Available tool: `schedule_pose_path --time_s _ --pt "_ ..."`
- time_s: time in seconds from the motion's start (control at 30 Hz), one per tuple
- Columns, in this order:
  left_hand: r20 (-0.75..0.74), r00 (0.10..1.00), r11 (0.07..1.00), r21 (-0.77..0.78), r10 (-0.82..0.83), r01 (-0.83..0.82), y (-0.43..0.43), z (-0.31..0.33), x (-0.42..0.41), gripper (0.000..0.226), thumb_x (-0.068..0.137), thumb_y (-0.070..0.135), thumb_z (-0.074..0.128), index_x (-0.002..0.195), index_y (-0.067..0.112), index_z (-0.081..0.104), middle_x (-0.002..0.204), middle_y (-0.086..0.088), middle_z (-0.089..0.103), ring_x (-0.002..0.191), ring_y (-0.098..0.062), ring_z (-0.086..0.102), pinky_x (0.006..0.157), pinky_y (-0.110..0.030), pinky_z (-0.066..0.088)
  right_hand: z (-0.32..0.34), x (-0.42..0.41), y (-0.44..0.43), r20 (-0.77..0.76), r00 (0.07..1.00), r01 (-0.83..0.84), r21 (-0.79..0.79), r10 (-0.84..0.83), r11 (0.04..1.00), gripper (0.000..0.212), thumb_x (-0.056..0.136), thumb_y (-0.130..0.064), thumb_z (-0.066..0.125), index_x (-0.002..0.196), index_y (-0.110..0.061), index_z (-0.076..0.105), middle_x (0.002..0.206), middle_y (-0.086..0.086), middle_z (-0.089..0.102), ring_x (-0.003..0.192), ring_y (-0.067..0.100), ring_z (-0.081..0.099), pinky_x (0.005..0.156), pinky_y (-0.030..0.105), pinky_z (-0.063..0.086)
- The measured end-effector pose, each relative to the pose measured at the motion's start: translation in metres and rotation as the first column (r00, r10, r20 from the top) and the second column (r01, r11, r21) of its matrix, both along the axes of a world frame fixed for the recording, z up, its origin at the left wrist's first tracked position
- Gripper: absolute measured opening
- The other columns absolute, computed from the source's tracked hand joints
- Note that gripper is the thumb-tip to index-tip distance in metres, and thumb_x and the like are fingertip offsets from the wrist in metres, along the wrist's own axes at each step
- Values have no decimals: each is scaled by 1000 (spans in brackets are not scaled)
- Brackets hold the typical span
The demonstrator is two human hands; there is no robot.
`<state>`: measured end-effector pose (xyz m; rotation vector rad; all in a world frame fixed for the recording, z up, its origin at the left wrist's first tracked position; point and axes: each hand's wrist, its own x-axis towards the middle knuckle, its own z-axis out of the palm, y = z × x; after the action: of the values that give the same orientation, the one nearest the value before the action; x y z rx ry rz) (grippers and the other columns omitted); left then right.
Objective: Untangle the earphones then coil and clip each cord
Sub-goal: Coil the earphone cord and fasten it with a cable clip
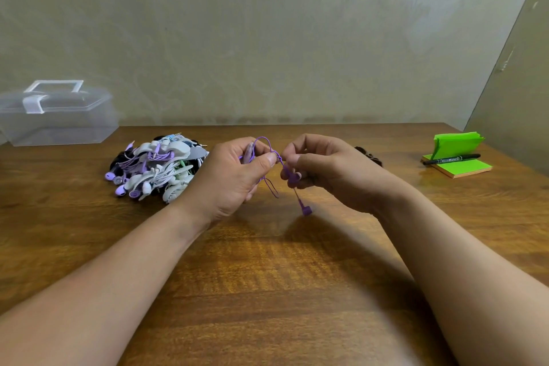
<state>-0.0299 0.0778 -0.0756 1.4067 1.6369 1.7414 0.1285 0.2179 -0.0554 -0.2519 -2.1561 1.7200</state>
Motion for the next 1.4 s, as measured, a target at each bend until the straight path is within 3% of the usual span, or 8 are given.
schedule_pose_path --time_s 0.23,0.5,0.6,0.73,0.87,1.0,1.17,1.4 --pt "-67 998 996 -89 3 -9 -1 -1 -2 15 104 14 60 91 7 59 52 1 40 44 -19 36 48 -30 33 -4 1 9 -8 998 58 100 -58 993 9 99 -7 69 106 -12 69 90 4 71 88 21 64 86 39 50" --pt "-142 990 985 -168 6 -30 -1 -5 -1 11 102 13 61 95 6 57 56 -2 43 42 -20 40 46 -24 30 -1 4 7 88 984 126 283 -156 951 11 97 0 63 107 -4 66 83 7 64 73 15 59 68 25 52" --pt "-122 992 989 -151 -11 -7 -1 -5 -2 13 101 16 63 92 9 57 56 -4 44 41 -20 41 48 -28 30 -1 4 3 50 988 125 325 -149 938 7 97 -7 69 104 -9 69 89 6 70 80 15 66 76 26 56" --pt "-103 995 990 -142 -11 -4 0 -6 0 11 103 12 60 93 7 59 49 2 47 40 -20 38 47 -27 32 0 2 -5 -49 980 192 488 -193 851 9 93 -21 79 98 -17 72 91 -2 74 84 10 68 77 23 54" --pt "-118 993 989 -151 -23 5 -2 -5 -2 14 102 12 62 89 7 59 53 -7 43 39 -21 41 46 -26 33 -2 -1 -10 -90 969 235 617 -229 751 6 95 -26 77 95 -21 75 86 -10 74 81 5 68 72 19 53" --pt "-65 996 984 -166 -68 56 -4 -5 -3 21 103 14 60 83 8 59 51 -10 43 41 -23 41 48 -28 37 -3 -1 -8 -36 970 216 589 -242 779 7 95 -27 77 91 -22 76 84 -7 76 79 7 69 73 27 54" --pt "70 993 986 -130 -99 107 -5 0 2 21 104 11 55 85 4 56 50 -6 43 43 -22 39 47 -27 35 -3 0 -2 -17 981 183 400 -192 898 10 98 -20 72 96 -10 73 89 5 77 83 15 71 81 36 57" --pt "102 990 990 -93 -96 106 0 -8 -1 12 96 15 66 86 11 62 51 -4 43 42 -21 40 50 -30 34 -4 1 -1 54 995 57 339 -80 939 14 104 -20 64 101 -7 70 88 3 74 85 12 69 81 28 56"
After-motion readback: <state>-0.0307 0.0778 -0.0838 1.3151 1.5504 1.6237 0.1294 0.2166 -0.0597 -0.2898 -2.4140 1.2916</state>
